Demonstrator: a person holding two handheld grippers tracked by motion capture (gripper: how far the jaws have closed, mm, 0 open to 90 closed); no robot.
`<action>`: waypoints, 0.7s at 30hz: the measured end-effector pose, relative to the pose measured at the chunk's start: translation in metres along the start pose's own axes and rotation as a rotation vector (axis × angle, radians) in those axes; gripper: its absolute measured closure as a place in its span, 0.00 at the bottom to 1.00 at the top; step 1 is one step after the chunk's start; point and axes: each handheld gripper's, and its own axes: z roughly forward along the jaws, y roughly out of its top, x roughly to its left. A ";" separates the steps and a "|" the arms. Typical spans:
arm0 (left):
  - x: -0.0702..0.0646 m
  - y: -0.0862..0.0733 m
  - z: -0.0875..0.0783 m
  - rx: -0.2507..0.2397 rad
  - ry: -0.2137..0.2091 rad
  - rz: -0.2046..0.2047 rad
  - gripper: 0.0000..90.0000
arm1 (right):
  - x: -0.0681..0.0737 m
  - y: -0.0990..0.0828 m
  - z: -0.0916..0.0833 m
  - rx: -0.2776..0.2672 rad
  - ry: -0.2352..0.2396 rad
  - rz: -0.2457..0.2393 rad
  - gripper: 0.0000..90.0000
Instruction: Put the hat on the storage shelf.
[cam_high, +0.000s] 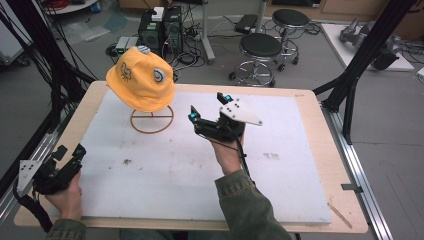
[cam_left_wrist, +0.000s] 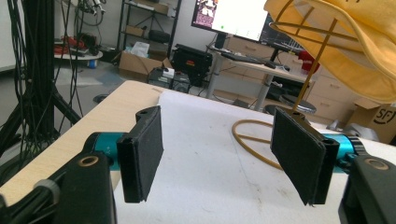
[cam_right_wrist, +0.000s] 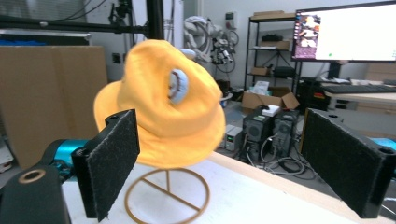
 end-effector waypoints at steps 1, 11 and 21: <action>0.000 0.000 0.000 -0.001 0.000 0.001 0.38 | -0.002 -0.002 -0.004 0.001 -0.004 0.012 0.12; 0.000 -0.002 0.002 0.009 -0.009 -0.004 0.38 | -0.023 -0.020 -0.040 0.000 -0.045 0.022 0.12; -0.001 -0.002 0.002 0.015 -0.011 0.003 0.38 | -0.047 -0.030 -0.077 -0.010 -0.136 0.035 0.12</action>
